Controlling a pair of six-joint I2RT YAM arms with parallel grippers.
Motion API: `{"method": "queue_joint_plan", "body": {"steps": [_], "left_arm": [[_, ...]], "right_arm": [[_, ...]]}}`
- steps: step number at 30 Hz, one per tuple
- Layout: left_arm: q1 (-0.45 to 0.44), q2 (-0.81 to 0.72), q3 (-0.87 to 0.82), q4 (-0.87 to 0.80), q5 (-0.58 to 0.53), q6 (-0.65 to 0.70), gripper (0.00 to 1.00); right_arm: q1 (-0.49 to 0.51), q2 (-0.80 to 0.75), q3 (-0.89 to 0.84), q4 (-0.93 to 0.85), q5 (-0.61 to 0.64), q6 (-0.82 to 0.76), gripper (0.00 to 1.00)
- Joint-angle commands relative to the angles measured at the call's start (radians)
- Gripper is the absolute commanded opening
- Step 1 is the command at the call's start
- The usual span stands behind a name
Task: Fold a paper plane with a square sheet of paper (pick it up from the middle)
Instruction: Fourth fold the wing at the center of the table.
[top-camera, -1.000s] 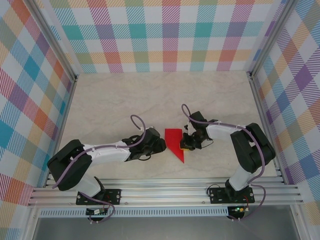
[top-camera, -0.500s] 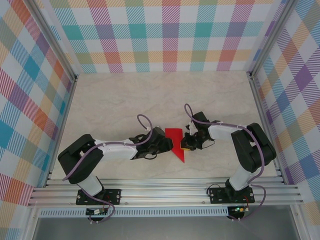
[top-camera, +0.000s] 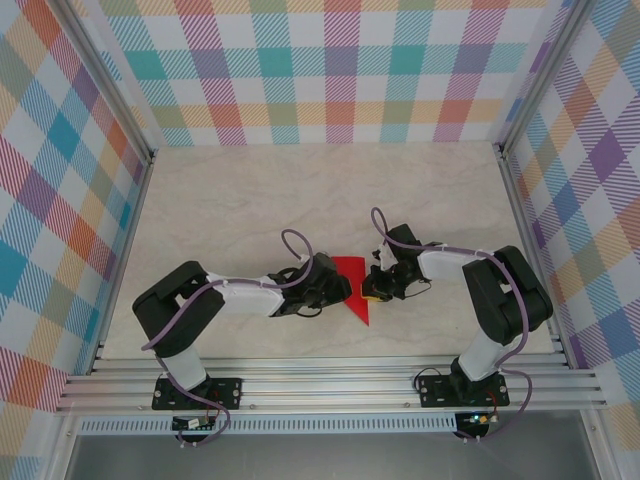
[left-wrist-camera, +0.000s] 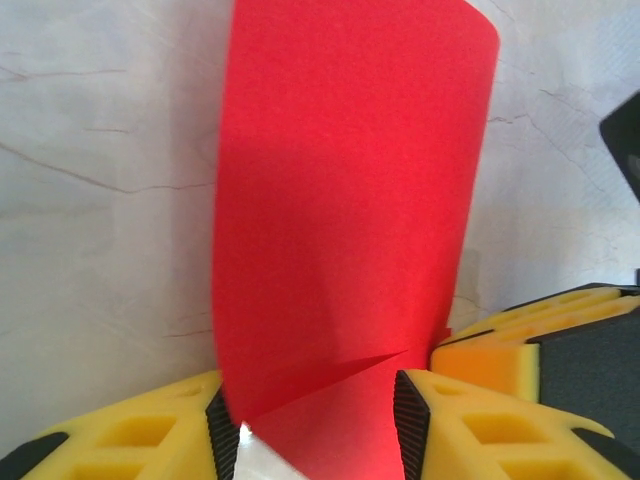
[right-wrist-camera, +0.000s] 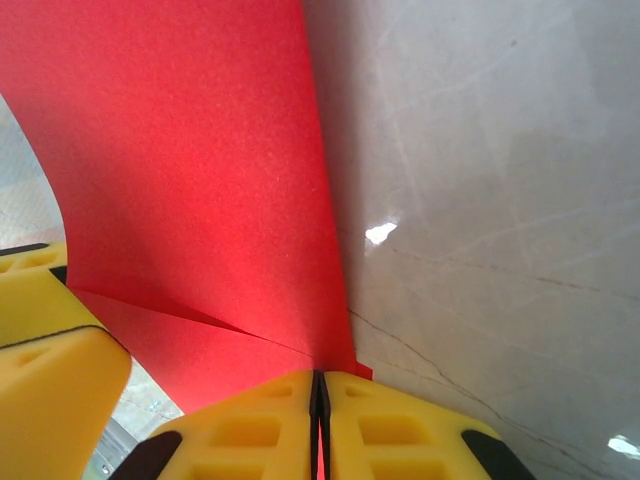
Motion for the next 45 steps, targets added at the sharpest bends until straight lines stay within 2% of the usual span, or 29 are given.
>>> {"method": "queue_joint_plan", "body": {"steps": [1, 13, 16, 19, 23, 28, 31, 35, 38, 43, 45], "left_arm": [[-0.012, 0.022, 0.037, 0.042, 0.032, 0.002, 0.44], [-0.012, 0.027, 0.071, -0.003, 0.035, 0.030, 0.32], [-0.012, 0.022, 0.074, -0.018, 0.032, 0.034, 0.23], [-0.012, 0.029, 0.096, -0.060, 0.035, 0.040, 0.10], [-0.012, 0.042, 0.129, -0.137, 0.023, 0.028, 0.05], [-0.012, 0.059, 0.153, -0.195, 0.008, 0.005, 0.04], [-0.012, 0.061, 0.164, -0.209, 0.011, -0.009, 0.05], [-0.012, 0.066, 0.187, -0.236, 0.009, -0.014, 0.04], [-0.012, 0.071, 0.197, -0.235, 0.018, -0.013, 0.05], [-0.012, 0.074, 0.211, -0.240, 0.024, -0.012, 0.05], [-0.012, 0.074, 0.212, -0.241, 0.025, -0.014, 0.05]], "right_arm": [[-0.011, 0.022, -0.027, -0.010, 0.037, -0.028, 0.12], [-0.016, 0.022, -0.023, -0.010, 0.043, -0.034, 0.12], [-0.016, 0.025, -0.018, -0.015, 0.052, -0.036, 0.13], [-0.015, 0.024, -0.014, -0.017, 0.059, -0.038, 0.13], [-0.015, -0.006, -0.012, -0.018, 0.056, -0.039, 0.15], [-0.016, -0.120, -0.020, -0.041, 0.099, -0.045, 0.26], [-0.016, -0.189, -0.048, -0.040, 0.118, -0.053, 0.29], [-0.013, -0.261, -0.115, 0.021, 0.082, -0.043, 0.30], [-0.010, -0.302, -0.168, 0.092, 0.011, -0.030, 0.32], [0.026, -0.261, -0.167, 0.138, -0.064, -0.009, 0.24], [0.041, -0.226, -0.153, 0.131, -0.058, -0.007, 0.21]]}}
